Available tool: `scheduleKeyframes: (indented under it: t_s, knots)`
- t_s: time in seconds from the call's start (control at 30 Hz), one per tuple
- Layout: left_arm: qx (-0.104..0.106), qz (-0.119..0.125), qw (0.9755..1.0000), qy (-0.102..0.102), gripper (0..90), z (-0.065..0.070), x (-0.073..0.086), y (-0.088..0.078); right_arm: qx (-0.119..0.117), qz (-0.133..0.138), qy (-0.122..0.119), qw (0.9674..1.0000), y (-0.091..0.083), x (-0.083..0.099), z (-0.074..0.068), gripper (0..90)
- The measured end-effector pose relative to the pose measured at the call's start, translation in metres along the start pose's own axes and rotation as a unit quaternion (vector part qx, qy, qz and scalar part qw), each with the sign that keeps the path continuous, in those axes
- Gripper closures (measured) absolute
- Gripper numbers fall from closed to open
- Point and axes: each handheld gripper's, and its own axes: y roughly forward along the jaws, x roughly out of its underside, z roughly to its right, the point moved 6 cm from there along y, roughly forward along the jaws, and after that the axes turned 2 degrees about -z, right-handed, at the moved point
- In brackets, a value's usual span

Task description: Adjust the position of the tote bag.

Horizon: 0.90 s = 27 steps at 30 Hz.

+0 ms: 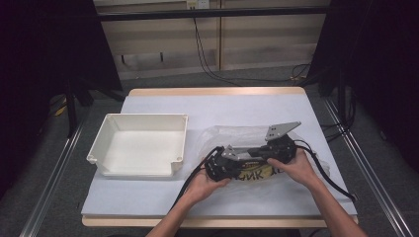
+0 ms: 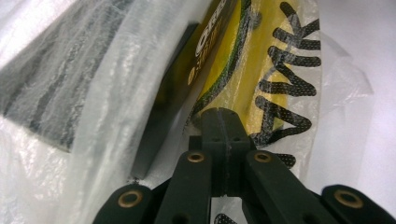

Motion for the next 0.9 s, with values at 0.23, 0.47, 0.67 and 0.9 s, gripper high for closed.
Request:
scheduleKeyframes:
  t_s: [0.23, 0.47, 0.67, 0.9]
  knots:
    - [0.000, -0.006, 1.0000, -0.002, 90.0, -0.003, 0.003, 0.004, -0.007, -0.019, -0.013, 0.9997, -0.003, 0.008, -0.015, 90.0]
    - [0.003, -0.008, 0.9999, 0.007, 90.0, 0.000, 0.004, 0.003, 0.007, -0.034, -0.007, 0.9994, 0.009, 0.011, -0.004, 90.0]
    - [0.009, -0.009, 0.9998, 0.012, 90.0, 0.011, 0.005, 0.003, 0.021, -0.020, 0.032, 0.9991, 0.013, 0.007, 0.026, 90.0]
    - [0.020, -0.014, 0.9992, 0.032, 90.0, 0.022, 0.007, 0.002, 0.038, -0.029, 0.050, 0.9976, 0.019, 0.002, 0.056, 90.0]
